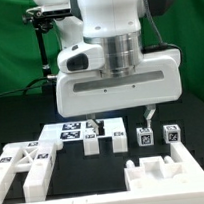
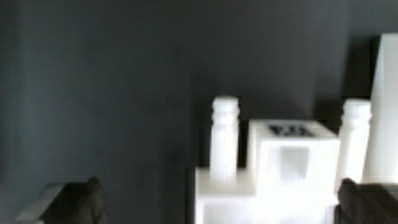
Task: Assemble chair
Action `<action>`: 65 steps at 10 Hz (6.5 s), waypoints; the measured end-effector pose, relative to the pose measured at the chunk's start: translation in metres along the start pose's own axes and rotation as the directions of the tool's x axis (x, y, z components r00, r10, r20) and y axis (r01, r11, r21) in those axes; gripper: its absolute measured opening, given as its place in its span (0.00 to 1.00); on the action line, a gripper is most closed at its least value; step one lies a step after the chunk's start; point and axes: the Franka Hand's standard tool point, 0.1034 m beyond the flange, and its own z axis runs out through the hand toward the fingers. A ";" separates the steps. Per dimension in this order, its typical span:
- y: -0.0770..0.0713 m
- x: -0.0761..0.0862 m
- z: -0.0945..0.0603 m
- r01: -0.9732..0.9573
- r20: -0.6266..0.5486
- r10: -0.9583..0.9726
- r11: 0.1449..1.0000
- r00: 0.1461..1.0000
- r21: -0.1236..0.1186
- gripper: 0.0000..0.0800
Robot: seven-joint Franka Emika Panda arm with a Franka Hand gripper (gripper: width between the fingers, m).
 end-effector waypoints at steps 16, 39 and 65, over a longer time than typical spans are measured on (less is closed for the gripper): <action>-0.011 -0.068 0.074 -0.060 0.676 0.059 0.998 0.735 -0.023 0.81; -0.032 -0.039 0.013 -0.018 0.396 0.021 1.000 0.918 -0.009 0.36; -0.073 0.080 -0.005 0.164 -0.696 -0.171 0.983 0.697 -0.078 0.36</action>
Offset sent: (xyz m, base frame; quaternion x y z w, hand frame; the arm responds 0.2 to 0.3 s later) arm -0.0448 0.0095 -0.0170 0.0131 -0.2541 0.0139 0.9670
